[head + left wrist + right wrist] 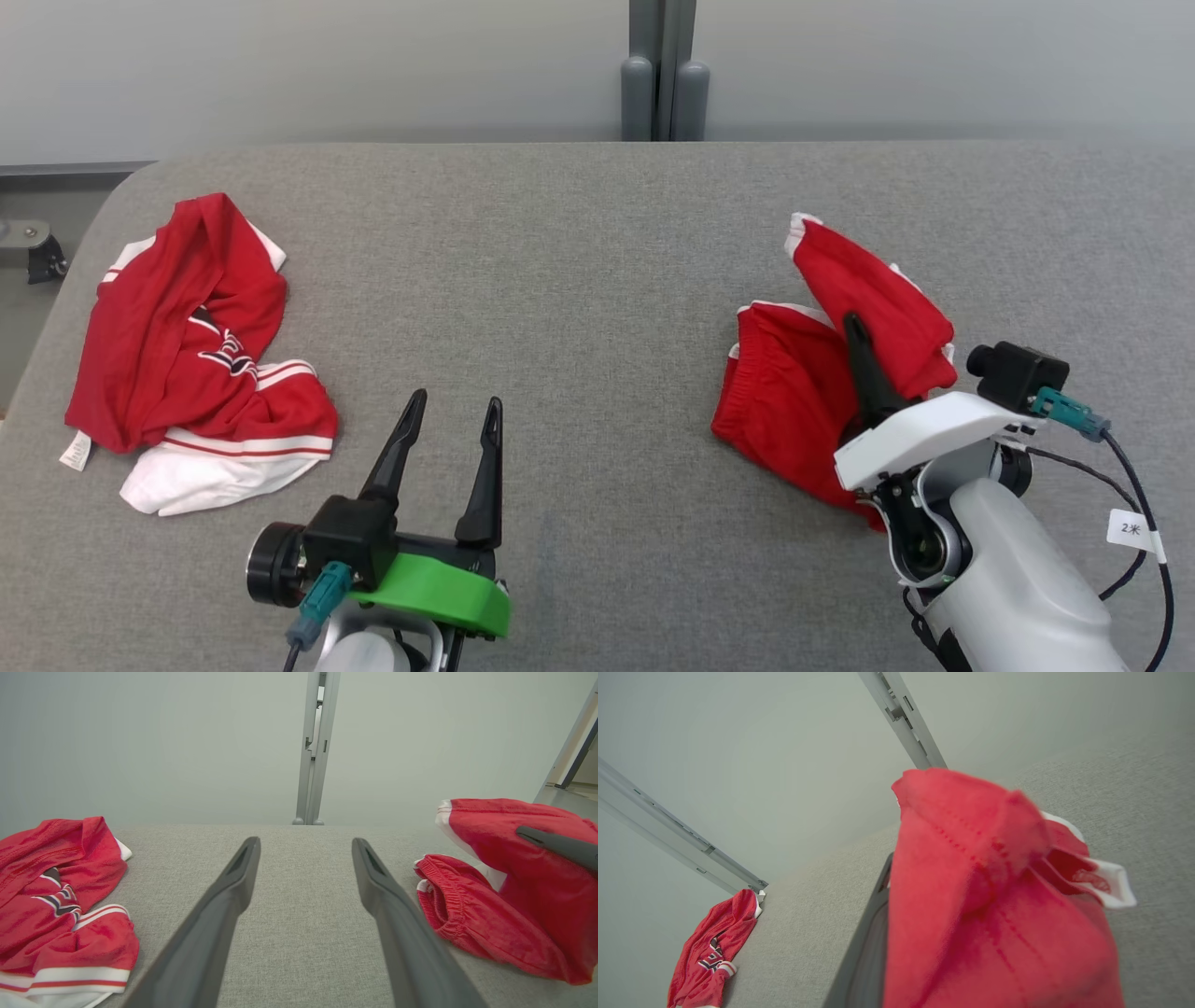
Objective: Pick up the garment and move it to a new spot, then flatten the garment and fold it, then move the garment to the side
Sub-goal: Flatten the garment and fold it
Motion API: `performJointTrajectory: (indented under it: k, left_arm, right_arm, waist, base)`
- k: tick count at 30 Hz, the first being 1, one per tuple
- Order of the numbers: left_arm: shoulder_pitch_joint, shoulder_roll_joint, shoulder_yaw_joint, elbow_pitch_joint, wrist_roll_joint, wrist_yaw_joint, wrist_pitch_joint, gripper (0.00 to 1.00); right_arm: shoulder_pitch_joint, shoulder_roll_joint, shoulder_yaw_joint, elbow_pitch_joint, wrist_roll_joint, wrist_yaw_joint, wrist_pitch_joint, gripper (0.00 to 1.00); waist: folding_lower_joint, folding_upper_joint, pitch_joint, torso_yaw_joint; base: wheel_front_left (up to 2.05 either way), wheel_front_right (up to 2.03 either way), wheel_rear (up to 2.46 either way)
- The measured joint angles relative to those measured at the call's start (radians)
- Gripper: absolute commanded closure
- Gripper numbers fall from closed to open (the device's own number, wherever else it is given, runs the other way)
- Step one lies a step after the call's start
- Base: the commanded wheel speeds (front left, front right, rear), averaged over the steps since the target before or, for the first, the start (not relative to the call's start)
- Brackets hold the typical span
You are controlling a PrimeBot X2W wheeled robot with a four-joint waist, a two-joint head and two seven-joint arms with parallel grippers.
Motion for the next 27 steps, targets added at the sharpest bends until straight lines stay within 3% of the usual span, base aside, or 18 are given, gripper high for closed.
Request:
performJointTrajectory:
  k: [7,8,9,27]
  left_arm:
    - [0.01,0.0,0.001,0.0,-0.002,0.004,0.0,0.0]
    - [0.012,0.0,0.001,0.0,-0.003,0.004,0.0,0.0]
    - [0.012,0.0,0.001,0.0,-0.003,0.004,0.0,0.0]
    - [0.012,0.0,0.003,0.001,-0.008,0.013,0.0,0.0]
  right_arm:
    - [0.001,-0.015,0.117,0.033,0.005,0.0,0.005,1.0]
    - [-0.001,-0.02,0.135,0.036,-0.001,0.0,0.003,0.1]
    - [-0.003,-0.021,0.148,0.039,-0.001,0.0,0.002,0.0]
    - [-0.029,0.003,0.443,0.077,0.086,0.0,0.084,0.0]
  waist:
    - [0.0,0.0,-0.012,0.027]
    - [0.0,0.0,-0.012,0.03]
    - [0.0,0.0,-0.013,0.033]
    - [0.0,0.0,-0.011,0.034]
  base:
    - [0.0,0.0,0.0]
    - [0.0,0.0,0.0]
    - [0.0,0.0,0.0]
    - [0.0,0.0,0.0]
